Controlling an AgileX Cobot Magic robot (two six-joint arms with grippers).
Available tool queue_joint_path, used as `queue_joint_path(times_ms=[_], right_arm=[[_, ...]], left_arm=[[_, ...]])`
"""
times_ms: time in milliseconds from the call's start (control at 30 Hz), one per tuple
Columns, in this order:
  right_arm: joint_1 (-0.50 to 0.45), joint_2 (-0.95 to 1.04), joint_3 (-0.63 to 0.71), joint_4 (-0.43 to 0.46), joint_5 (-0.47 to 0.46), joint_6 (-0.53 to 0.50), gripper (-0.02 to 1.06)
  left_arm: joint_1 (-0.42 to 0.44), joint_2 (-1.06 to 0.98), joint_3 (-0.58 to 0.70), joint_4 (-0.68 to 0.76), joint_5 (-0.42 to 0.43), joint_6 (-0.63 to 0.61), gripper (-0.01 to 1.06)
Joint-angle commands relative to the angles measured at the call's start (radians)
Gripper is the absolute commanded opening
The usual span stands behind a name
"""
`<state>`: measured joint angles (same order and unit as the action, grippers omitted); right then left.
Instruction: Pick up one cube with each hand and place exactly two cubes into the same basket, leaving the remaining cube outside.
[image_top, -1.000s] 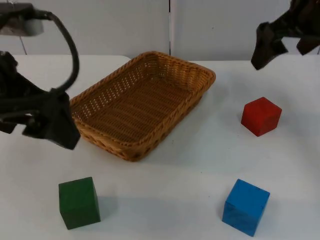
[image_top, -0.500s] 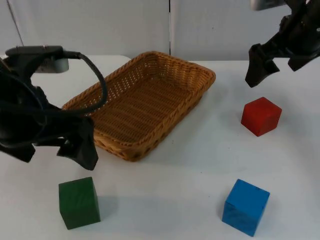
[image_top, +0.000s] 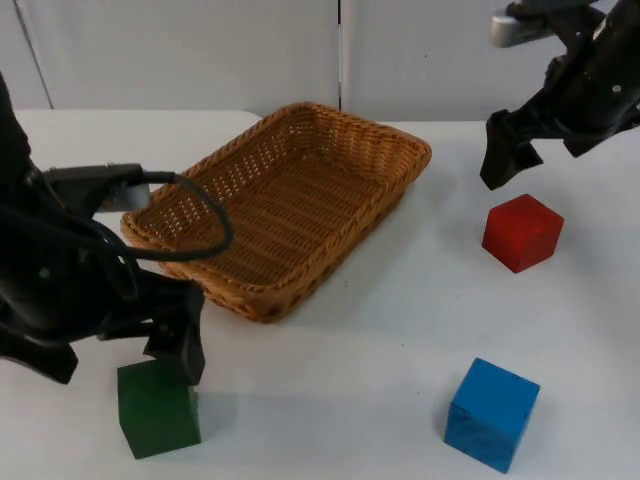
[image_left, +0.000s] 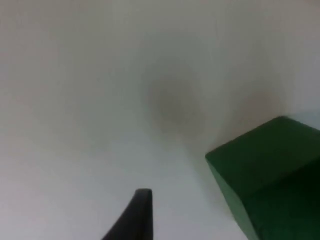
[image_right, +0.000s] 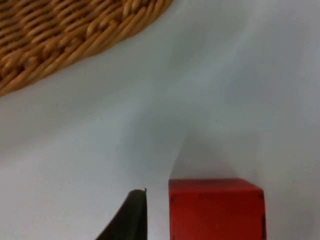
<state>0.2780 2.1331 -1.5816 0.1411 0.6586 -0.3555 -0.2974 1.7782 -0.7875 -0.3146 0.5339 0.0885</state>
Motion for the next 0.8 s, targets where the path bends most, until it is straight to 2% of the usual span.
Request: queue_joint_path(times_ms=[0,133,267,767], right_arm=[[0.003,0.008,-0.004,0.013,-0.012,-0.004,1.05],[0.008,0.044,-0.004,0.027,-0.004,-0.004,1.05],[0.010,0.076,-0.004,0.021,-0.019,-0.004,1.05],[0.010,0.136,-0.004,0.019,-0.043,-0.004,1.05]], left_arm=[[-0.015,0.015,-0.005,-0.011,-0.016,-0.012,1.05],[-0.075,0.046,-0.005,-0.017,-0.046,-0.026,1.05],[-0.098,0.069,-0.005,-0.015,-0.087,-0.045,1.05],[-0.098,0.118,0.004,-0.015,-0.111,-0.053,1.05]])
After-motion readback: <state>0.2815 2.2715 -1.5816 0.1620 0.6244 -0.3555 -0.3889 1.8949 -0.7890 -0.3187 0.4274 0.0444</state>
